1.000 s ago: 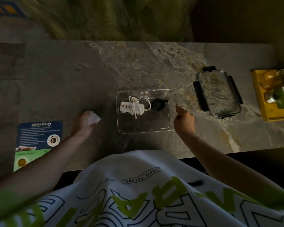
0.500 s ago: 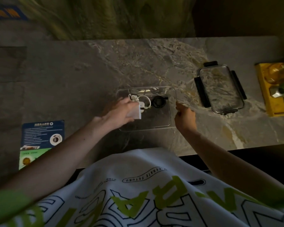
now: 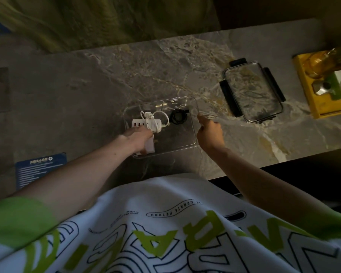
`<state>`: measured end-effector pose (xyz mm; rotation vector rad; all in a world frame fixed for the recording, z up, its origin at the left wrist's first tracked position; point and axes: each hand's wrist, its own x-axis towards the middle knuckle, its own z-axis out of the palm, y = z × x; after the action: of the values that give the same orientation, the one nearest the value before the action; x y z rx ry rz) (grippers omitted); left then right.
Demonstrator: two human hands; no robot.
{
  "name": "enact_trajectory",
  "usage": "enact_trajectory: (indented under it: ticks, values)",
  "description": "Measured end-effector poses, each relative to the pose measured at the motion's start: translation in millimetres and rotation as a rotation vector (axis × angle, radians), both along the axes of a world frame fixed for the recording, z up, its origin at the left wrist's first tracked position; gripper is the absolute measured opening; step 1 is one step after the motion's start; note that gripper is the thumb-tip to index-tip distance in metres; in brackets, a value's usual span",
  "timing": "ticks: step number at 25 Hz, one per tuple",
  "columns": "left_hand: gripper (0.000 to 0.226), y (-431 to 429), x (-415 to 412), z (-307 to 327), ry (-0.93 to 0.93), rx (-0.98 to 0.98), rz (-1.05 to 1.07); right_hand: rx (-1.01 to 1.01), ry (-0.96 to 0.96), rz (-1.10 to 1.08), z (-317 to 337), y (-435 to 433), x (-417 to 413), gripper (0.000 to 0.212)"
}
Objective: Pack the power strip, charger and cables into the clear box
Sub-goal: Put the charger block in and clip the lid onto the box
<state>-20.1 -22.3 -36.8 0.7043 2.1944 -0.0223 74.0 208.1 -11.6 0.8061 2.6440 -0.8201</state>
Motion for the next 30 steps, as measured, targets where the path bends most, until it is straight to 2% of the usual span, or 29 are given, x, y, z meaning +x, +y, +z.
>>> enact_trajectory:
  ticks: [4,8,10,13,16,18,20,22,26,30]
  values:
    - [0.046,-0.3,4.0,-6.8,0.014,0.005,-0.010,0.026,-0.008,0.021,2.9,-0.5,-1.3,0.064]
    - [0.030,0.6,5.5,-7.9,0.033,0.021,-0.017,0.028,0.008,0.033,7.4,-1.5,-1.4,0.068]
    - [0.030,2.6,7.7,-1.2,0.058,0.007,-0.055,0.029,0.007,0.044,8.4,-1.8,-1.0,0.068]
    - [0.041,-2.3,11.8,2.3,0.037,0.016,-0.046,0.030,0.013,0.038,8.1,-1.8,-0.9,0.067]
    - [0.053,-10.9,18.0,-1.9,0.022,0.198,0.097,0.025,0.023,0.039,6.4,-2.3,-0.7,0.066]
    - [0.060,-17.9,25.9,0.8,0.156,0.380,0.196,0.026,0.030,0.035,4.9,-1.5,-0.8,0.065]
    - [0.064,-29.4,36.9,6.1,0.362,0.435,0.281,0.020,0.041,0.026,2.2,-2.0,-0.2,0.064]
    - [0.068,-40.9,46.7,7.8,0.433,0.442,0.422,0.019,0.032,0.030,-1.0,-3.4,0.3,0.064]
    - [0.068,-42.8,57.2,-0.3,0.234,0.546,0.779,0.011,0.008,0.021,-1.8,-2.1,1.6,0.059]
    - [0.067,-41.4,54.8,-2.2,0.148,0.644,0.902,-0.014,-0.010,0.019,3.5,-5.8,1.8,0.059]
